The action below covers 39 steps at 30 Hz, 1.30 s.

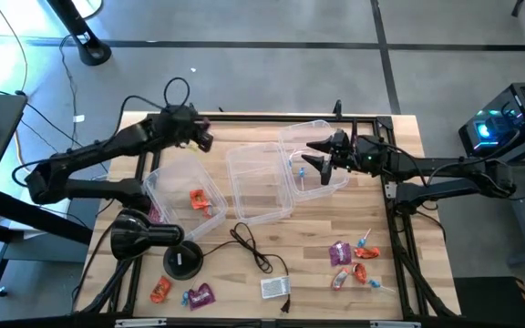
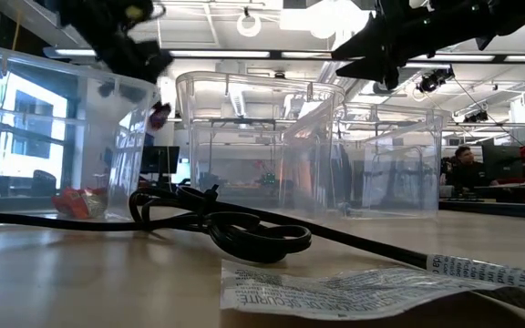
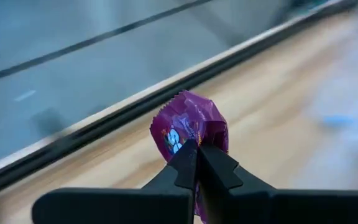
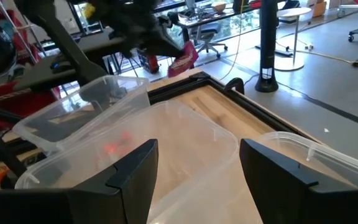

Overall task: Sort candy
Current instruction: Put the violet candy into the center transparent bin

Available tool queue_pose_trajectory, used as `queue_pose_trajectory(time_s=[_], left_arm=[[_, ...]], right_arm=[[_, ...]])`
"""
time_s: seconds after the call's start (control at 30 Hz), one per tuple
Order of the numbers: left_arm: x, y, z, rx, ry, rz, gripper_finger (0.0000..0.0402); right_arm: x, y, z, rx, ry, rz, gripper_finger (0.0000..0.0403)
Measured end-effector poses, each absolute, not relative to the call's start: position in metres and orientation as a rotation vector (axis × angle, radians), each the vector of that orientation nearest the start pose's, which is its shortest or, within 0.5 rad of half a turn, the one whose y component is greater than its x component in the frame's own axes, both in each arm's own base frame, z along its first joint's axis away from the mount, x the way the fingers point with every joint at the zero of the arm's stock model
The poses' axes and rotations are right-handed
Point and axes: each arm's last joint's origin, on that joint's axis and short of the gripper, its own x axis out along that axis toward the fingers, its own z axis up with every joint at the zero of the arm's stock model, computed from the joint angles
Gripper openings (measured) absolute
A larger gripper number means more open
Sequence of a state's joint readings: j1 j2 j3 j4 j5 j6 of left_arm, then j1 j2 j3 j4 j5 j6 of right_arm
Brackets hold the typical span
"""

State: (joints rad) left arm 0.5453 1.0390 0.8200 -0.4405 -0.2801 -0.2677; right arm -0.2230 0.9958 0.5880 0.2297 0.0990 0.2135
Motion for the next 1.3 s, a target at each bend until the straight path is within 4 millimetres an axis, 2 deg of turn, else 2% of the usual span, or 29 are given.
queue_pose_trajectory(time_s=[0.17,0.37,0.53,0.7,0.87,0.97,1.17,1.3], left_arm=[[0.209,0.084,0.291,-0.289,0.414,0.617,0.0001],[0.249,0.049,0.282,-0.186,0.370,0.417,0.0001],[0.282,0.035,0.261,-0.116,0.363,0.344,0.0020],[0.298,0.030,0.250,-0.050,0.366,0.312,0.0077],[0.299,0.028,0.261,-0.079,0.334,0.297,0.0155],[0.293,0.021,0.274,-0.150,0.386,0.200,0.0194],[0.255,-0.009,0.301,-0.305,0.562,0.056,0.0228],[0.227,-0.029,0.306,-0.339,0.639,0.101,0.0228]], right_arm=[[0.214,-0.052,0.268,0.247,0.118,-0.339,0.0222],[0.214,-0.052,0.268,0.261,0.115,-0.340,0.0222],[0.214,-0.052,0.268,0.283,0.111,-0.341,0.0222],[0.214,-0.052,0.268,0.297,0.109,-0.342,0.0222],[0.214,-0.052,0.268,0.297,0.109,-0.342,0.0222],[0.214,-0.052,0.268,0.298,0.109,-0.342,0.0222],[0.214,-0.052,0.267,0.298,0.121,-0.343,0.0222],[0.214,-0.051,0.265,0.299,0.135,-0.345,0.0222]])
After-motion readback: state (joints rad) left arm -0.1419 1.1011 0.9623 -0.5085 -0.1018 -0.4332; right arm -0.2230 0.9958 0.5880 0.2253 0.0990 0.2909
